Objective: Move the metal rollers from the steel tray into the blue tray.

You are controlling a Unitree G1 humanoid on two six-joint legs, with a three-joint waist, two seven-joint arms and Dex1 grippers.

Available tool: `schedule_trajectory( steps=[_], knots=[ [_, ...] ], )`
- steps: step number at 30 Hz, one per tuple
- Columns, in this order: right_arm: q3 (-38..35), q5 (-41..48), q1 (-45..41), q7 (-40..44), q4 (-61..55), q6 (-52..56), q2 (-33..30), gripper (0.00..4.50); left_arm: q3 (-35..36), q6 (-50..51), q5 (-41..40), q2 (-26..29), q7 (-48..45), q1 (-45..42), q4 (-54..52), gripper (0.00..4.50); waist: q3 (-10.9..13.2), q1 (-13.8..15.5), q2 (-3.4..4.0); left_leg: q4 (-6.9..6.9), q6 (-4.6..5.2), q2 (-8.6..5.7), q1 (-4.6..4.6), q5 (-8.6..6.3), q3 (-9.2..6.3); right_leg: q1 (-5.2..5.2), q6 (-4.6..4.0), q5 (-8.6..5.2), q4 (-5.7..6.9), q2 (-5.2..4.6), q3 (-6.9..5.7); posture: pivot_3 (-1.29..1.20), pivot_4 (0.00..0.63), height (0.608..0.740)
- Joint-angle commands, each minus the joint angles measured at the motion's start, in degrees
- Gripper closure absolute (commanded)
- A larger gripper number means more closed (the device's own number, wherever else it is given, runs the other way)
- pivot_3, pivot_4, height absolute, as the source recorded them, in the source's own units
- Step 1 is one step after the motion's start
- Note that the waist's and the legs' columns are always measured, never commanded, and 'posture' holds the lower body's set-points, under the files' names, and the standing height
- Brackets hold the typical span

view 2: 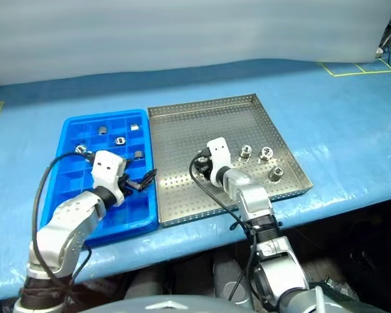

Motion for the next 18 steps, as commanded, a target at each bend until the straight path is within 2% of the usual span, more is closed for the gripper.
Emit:
schedule_trajectory(
  steps=[1, 6, 11, 15, 18],
  knots=[
    [1.3, -0.4, -1.6, 0.7, -5.3, -0.9, 0.4, 2.75, 3.6, 0.5, -0.6, 1.4, 0.4, 1.9, -5.0, 0.27, 0.0, 0.4, 0.01, -0.01, 0.0, 0.0, -0.01, 0.0, 0.0, -0.02, -0.01, -0.01, 0.0, 0.0, 0.0, -0.05, 0.15, 0.74],
    [3.7, 1.8, -5.1, 4.9, -9.9, 0.0, 2.2, 2.75, 9.4, 1.4, -0.7, 2.9, 1.1, 7.2, -10.2, 0.27, 0.0, 1.3, 0.02, -0.08, 0.0, 0.05, -0.03, 0.0, 0.04, -0.11, -0.01, 0.0, 0.01, 0.01, 0.0, -0.01, 0.15, 0.74],
    [9.8, 2.9, -9.4, 10.2, -11.7, 0.0, 6.3, 2.75, 17.3, 0.3, -0.2, 1.4, 3.6, 13.6, -13.1, 0.27, 0.0, 2.9, 0.02, -0.14, -0.01, 0.12, 0.01, 0.0, 0.01, -0.11, -0.17, -0.1, 0.03, 0.02, -0.11, 0.06, 0.15, 0.74],
    [14.3, 0.7, -10.5, 13.7, -6.3, -6.4, 8.4, 2.75, 19.1, -0.3, 1.4, 0.2, 5.8, 17.2, -14.4, 0.27, 0.0, 5.3, 0.01, -0.19, -0.06, 0.18, 0.0, -0.03, -0.06, -0.09, -0.48, -0.27, 0.03, 0.0, -0.27, 0.11, 0.15, 0.74],
    [14.5, 0.3, -11.8, 15.0, -0.3, -9.9, 10.0, 2.75, 18.9, -0.7, 0.7, -0.5, 5.3, 19.1, -16.1, 0.27, 0.0, 7.1, -0.04, -0.15, -0.08, 0.18, -0.01, -0.04, -0.12, -0.03, -0.5, -0.29, -0.04, -0.15, -0.37, 0.13, 0.15, 0.74]
  ],
)
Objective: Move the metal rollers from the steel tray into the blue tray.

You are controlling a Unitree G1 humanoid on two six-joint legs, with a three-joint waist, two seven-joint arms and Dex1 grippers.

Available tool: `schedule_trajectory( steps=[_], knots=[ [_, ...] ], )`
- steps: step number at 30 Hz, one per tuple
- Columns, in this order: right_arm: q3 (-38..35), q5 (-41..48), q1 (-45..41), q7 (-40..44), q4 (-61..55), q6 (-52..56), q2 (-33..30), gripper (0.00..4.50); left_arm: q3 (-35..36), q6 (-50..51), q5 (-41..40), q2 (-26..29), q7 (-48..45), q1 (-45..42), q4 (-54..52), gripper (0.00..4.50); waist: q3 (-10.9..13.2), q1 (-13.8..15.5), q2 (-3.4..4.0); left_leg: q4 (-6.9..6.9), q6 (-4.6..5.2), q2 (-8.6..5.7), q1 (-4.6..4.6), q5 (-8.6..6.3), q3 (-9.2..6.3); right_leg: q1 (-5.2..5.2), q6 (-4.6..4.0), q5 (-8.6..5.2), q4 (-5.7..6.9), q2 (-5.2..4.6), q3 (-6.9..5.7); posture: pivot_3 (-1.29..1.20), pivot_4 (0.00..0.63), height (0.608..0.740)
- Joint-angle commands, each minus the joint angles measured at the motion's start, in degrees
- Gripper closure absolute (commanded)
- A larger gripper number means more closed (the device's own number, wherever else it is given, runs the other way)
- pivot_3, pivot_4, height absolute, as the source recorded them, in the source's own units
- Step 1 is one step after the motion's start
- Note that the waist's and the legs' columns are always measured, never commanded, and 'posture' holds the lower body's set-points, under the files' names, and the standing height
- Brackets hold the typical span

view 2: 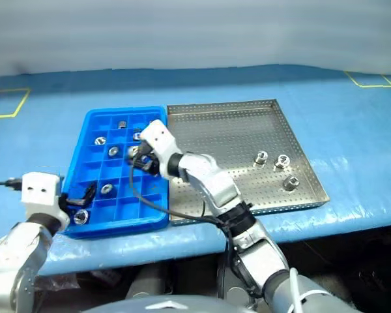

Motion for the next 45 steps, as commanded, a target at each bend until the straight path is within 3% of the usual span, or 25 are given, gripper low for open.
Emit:
schedule_trajectory(
  steps=[1, 8, 24, 28, 29, 36, 39, 45],
  knots=[
    [-0.4, -0.5, -2.4, 1.9, 5.1, -5.1, 1.4, 2.75, 0.1, -1.5, -0.1, -0.6, 0.0, 1.2, -4.8, 0.27, 0.0, 0.8, -0.01, 0.02, 0.0, 0.06, 0.0, 0.0, 0.02, -0.01, 0.0, 0.0, -0.02, -0.04, -0.01, 0.14, 0.15, 0.74],
    [-0.4, -3.5, -6.0, 3.9, 17.9, -11.7, 3.6, 2.75, -1.6, -1.4, 0.6, -1.1, 0.7, 1.8, -5.3, 0.27, 0.0, 1.2, -0.01, 0.02, -0.08, 0.04, 0.02, 0.04, -0.01, 0.03, -0.06, -0.01, 0.0, -0.21, -0.39, 0.16, 0.15, 0.74],
    [-2.7, -5.2, -10.0, 4.6, 27.2, -14.1, 5.3, 2.75, -3.1, -1.1, 1.0, -0.7, 0.8, 1.0, -4.5, 0.27, 0.0, 1.5, 0.01, -0.22, -0.32, -0.09, 0.03, 0.07, -0.34, 0.09, -0.33, -0.16, 0.02, -0.11, -0.74, 0.16, 0.15, 0.74],
    [-3.4, -6.1, -10.2, 2.6, 29.0, -17.9, 5.8, 1.48, -3.9, -0.9, 0.6, -1.1, 0.8, 0.9, -4.5, 0.27, 0.0, 1.7, 0.01, -0.21, -0.33, -0.1, 0.04, 0.08, -0.35, 0.11, -0.34, -0.17, 0.02, -0.1, -0.77, 0.16, 0.15, 0.74],
    [-3.8, -5.5, -9.6, 2.9, 27.3, -18.5, 5.8, 1.17, -4.2, -1.0, 0.5, -1.1, 0.7, 0.8, -4.5, 0.27, 0.0, 1.7, 0.01, -0.21, -0.34, -0.1, 0.03, 0.08, -0.35, 0.11, -0.34, -0.17, 0.02, -0.11, -0.77, 0.15, 0.15, 0.74],
    [-7.3, -0.4, -0.3, 3.7, -0.2, -8.4, -1.5, 1.17, -9.7, -0.4, -3.4, -3.9, -0.4, -8.1, -2.4, 0.27, 0.0, 2.6, 0.01, -0.2, -0.35, -0.12, -0.06, 0.09, -0.5, 0.12, -0.31, -0.15, -0.02, -0.12, -0.86, 0.1, 0.15, 0.74],
    [-9.0, 1.7, 6.2, 3.7, -14.5, -1.7, -7.7, 1.17, -16.1, -1.2, -2.6, -3.3, -2.3, -16.1, 2.2, 0.27, 0.0, 3.5, 0.08, -0.07, -0.35, -0.21, -0.12, 0.09, -0.55, 0.19, -0.31, -0.16, -0.03, -0.12, -0.93, 0.06, 0.15, 0.74],
    [-9.8, -3.4, 17.8, -1.1, -32.5, 4.9, -20.4, 1.17, -25.2, -8.2, 0.0, -4.8, -6.7, -33.7, 19.6, 0.27, 0.1, 1.6, 0.12, 0.12, -0.34, -0.21, -0.1, 0.12, -0.39, 0.23, -0.06, -0.26, 0.0, -0.06, -0.83, -0.11, 0.15, 0.74]
  ],
)
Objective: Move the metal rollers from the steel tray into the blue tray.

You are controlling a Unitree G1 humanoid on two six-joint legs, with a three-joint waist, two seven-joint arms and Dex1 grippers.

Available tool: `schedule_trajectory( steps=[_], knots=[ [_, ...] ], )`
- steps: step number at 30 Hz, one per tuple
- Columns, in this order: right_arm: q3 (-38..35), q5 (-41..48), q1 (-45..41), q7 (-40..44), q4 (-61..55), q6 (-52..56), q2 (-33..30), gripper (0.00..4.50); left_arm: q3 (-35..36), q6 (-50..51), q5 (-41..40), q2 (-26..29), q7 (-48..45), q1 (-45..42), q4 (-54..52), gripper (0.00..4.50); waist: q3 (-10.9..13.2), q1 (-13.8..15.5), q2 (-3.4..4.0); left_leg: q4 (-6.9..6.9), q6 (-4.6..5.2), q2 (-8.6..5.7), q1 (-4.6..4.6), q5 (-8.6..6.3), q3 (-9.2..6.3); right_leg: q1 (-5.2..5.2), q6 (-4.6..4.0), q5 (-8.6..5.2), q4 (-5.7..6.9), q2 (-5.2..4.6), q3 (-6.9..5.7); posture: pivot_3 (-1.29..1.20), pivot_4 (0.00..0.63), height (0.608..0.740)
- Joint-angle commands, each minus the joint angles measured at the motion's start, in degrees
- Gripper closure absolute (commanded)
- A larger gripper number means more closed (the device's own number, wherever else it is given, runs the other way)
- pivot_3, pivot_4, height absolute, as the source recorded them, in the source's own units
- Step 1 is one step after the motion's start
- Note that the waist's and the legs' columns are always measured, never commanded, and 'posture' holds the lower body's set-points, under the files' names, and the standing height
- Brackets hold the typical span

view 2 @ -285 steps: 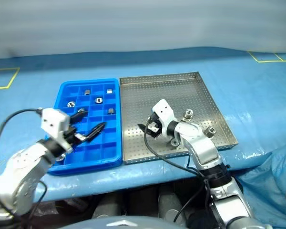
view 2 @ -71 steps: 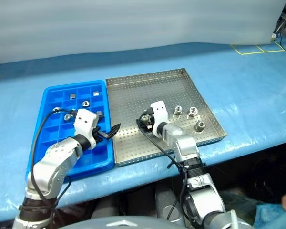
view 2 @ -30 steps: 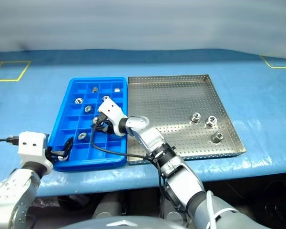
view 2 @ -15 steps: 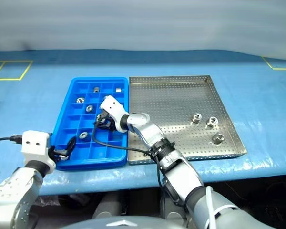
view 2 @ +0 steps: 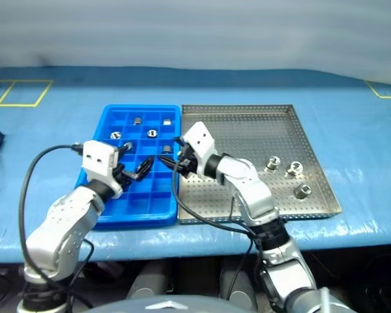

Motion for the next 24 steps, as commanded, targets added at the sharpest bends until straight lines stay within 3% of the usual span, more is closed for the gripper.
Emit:
schedule_trajectory(
  steps=[1, 6, 10, 16, 24],
  knots=[
    [-1.3, -3.0, 3.2, -3.9, -9.2, 3.0, -3.4, 1.17, -3.9, -6.2, 1.8, -1.4, -3.2, -7.8, 10.0, 0.27, 0.0, -1.3, 0.01, 0.0, 0.0, 0.01, -0.01, 0.0, 0.0, 0.01, 0.02, -0.01, 0.0, 0.04, 0.05, -0.15, 0.15, 0.74],
    [-3.3, -3.8, 7.3, -8.2, -15.2, 7.3, -5.1, 1.17, -5.5, -15.2, 0.5, -6.1, -9.1, -17.7, 27.4, 0.27, 0.0, -5.7, 0.08, -0.07, 0.02, 0.03, -0.01, -0.01, 0.11, -0.12, 0.0, 0.08, 0.01, 0.2, 0.37, -0.27, 0.15, 0.74],
    [0.0, -4.6, 11.0, -7.6, -20.2, 7.0, -7.3, 1.17, -6.5, -22.1, 3.3, -9.6, -11.7, -26.2, 45.4, 0.27, -0.1, -8.4, 0.09, -0.04, 0.07, -0.02, -0.1, -0.04, 0.07, -0.1, 0.1, 0.1, -0.02, 0.22, 0.43, -0.37, 0.15, 0.74],
    [0.5, -3.8, 15.9, -8.1, -26.8, 7.1, -8.7, 1.17, -7.7, -31.9, 8.2, -12.9, -14.3, -38.3, 71.2, 0.27, -0.1, -15.5, 0.08, 0.03, 0.2, -0.14, -0.12, -0.11, 0.05, -0.06, 0.57, 0.08, -0.08, 0.17, 0.6, -0.5, 0.15, 0.74],
    [0.3, -4.8, 19.4, -11.0, -29.9, 8.6, -9.4, 1.17, -8.8, -38.9, 14.6, -14.7, -12.4, -46.4, 89.3, 0.27, 0.0, -25.8, 0.04, -0.1, 0.34, -0.18, -0.01, -0.2, 0.1, -0.08, 1.15, 0.16, -0.1, 0.13, 0.93, -0.58, 0.15, 0.74]
  ],
)
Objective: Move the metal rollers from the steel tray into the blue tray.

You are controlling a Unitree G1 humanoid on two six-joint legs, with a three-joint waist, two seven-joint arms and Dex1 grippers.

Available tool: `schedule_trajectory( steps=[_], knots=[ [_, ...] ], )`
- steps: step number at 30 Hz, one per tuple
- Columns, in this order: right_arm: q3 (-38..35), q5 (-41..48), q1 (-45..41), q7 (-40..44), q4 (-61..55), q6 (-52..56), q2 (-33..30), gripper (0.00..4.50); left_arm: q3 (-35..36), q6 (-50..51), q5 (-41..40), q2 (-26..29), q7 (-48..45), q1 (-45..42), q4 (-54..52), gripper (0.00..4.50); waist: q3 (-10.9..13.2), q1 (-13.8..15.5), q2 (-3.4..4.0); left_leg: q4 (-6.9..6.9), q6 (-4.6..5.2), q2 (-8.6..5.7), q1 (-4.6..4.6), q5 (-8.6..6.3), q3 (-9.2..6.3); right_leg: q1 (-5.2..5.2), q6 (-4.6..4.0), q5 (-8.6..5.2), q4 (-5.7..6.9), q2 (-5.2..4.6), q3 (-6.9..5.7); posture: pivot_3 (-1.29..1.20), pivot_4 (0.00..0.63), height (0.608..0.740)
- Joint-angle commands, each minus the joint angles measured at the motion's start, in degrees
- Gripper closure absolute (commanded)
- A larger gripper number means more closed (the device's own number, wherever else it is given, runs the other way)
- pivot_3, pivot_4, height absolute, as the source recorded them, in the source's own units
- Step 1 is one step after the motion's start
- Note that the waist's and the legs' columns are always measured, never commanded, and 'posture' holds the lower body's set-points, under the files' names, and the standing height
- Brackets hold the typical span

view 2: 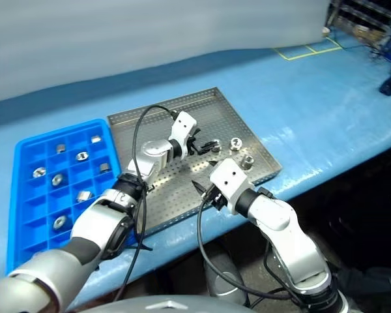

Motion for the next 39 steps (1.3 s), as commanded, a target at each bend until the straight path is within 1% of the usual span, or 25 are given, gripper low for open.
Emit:
schedule_trajectory(
  steps=[1, 5, 8, 11, 18, 25, 28, 30, 31, 33, 38, 39],
  knots=[
    [-0.9, -0.4, 0.8, -2.1, -3.9, 0.3, 0.2, 1.17, 0.1, -3.4, 3.0, -0.4, 2.9, -3.4, 5.0, 0.27, 0.0, -2.6, -0.03, -0.01, 0.0, 0.01, 0.04, 0.0, 0.05, 0.01, 0.02, 0.01, 0.03, 0.0, 0.05, -0.58, 0.15, 0.74],
    [-1.6, -0.5, 1.8, -3.6, -4.3, 0.5, 0.4, 1.17, 0.6, -4.4, 4.5, -0.2, 5.5, -3.9, 7.7, 0.27, 0.0, -6.2, -0.07, -0.02, 0.0, 0.03, 0.13, 0.0, 0.2, 0.03, 0.14, 0.07, 0.07, 0.01, 0.24, -0.58, 0.15, 0.74],
    [-2.2, -0.5, 2.0, -4.2, -3.9, 0.4, 0.1, 1.17, 1.0, -4.6, 5.1, 0.2, 6.9, -3.7, 8.5, 0.27, 0.1, -8.0, -0.12, 0.02, 0.01, 0.04, 0.16, 0.0, 0.29, 0.05, 0.26, 0.14, 0.08, -0.01, 0.35, -0.58, 0.15, 0.74],
    [-2.3, -0.3, 1.8, -4.4, -3.5, 0.4, 0.1, 1.17, 1.0, -4.9, 5.9, 1.1, 7.8, -3.1, 8.6, 0.27, 0.1, -8.8, -0.14, 0.02, 0.06, 0.07, 0.19, 0.03, 0.34, 0.07, 0.35, 0.19, 0.08, -0.06, 0.43, -0.57, 0.15, 0.74],
    [-1.3, 0.0, 0.2, -3.8, -1.8, -0.1, 0.1, 1.17, 4.1, -3.9, 5.1, 4.5, 11.3, -2.3, 8.5, 0.27, 0.1, -9.0, -0.18, 0.02, 0.09, 0.13, 0.21, 0.05, 0.38, 0.06, 0.4, 0.22, 0.11, -0.1, 0.5, -0.52, 0.15, 0.74],
    [-0.8, 0.2, -1.3, -3.4, -0.5, -1.2, 0.5, 1.17, 2.6, -1.1, 6.6, 4.3, 6.8, -1.1, 7.6, 0.27, 0.1, -7.7, -0.23, 0.0, 0.13, 0.11, 0.16, 0.04, 0.37, 0.03, 0.41, 0.22, 0.09, -0.21, 0.48, -0.5, 0.15, 0.74],
    [-0.9, 0.1, -1.5, -3.4, -0.2, -1.5, 0.5, 1.13, 3.2, -0.7, 5.8, 3.6, 4.8, -1.1, 7.0, 0.9, 0.1, -7.1, -0.23, 0.0, 0.16, 0.07, 0.17, 0.01, 0.37, 0.04, 0.45, 0.2, 0.08, -0.27, 0.47, -0.5, 0.15, 0.74],
    [-0.9, 0.0, -1.5, -3.5, -0.2, -1.6, 0.5, 1.13, 3.5, -1.1, 5.7, 3.3, 4.4, -1.0, 6.6, 1.55, 0.1, -6.8, -0.23, 0.0, 0.17, 0.05, 0.17, 0.01, 0.38, 0.04, 0.46, 0.2, 0.08, -0.29, 0.47, -0.5, 0.15, 0.74],
    [-0.9, 0.0, -1.5, -3.5, -0.1, -1.7, 0.5, 1.13, 3.5, -1.3, 5.8, 3.2, 4.4, -1.0, 6.5, 1.95, 0.1, -6.7, -0.23, 0.0, 0.18, 0.05, 0.17, 0.01, 0.38, 0.04, 0.46, 0.2, 0.08, -0.29, 0.48, -0.51, 0.15, 0.74],
    [-0.9, -0.3, -1.4, -3.6, -0.1, -1.9, 0.4, 1.13, 3.5, -1.8, 5.9, 3.1, 4.3, -1.0, 6.3, 2.56, 0.1, -6.7, -0.23, 0.01, 0.18, 0.05, 0.18, 0.02, 0.38, 0.04, 0.47, 0.2, 0.1, -0.29, 0.48, -0.51, 0.15, 0.74],
    [-0.2, -1.1, -1.6, -3.8, 0.2, -2.7, 0.4, 1.13, 4.3, -1.6, 5.4, 3.0, 4.4, -0.8, 6.1, 2.56, 0.1, -6.6, -0.23, 0.01, 0.19, 0.04, 0.18, 0.02, 0.39, 0.04, 0.48, 0.21, 0.1, -0.3, 0.48, -0.5, 0.15, 0.74],
    [0.1, -1.3, -1.7, -3.7, 0.5, -2.9, 0.4, 1.13, 4.7, -2.1, 5.1, 3.2, 4.4, -0.3, 5.7, 2.66, 0.1, -6.7, -0.23, 0.01, 0.2, 0.03, 0.17, 0.02, 0.39, 0.04, 0.48, 0.21, 0.1, -0.31, 0.48, -0.5, 0.15, 0.74]
  ],
)
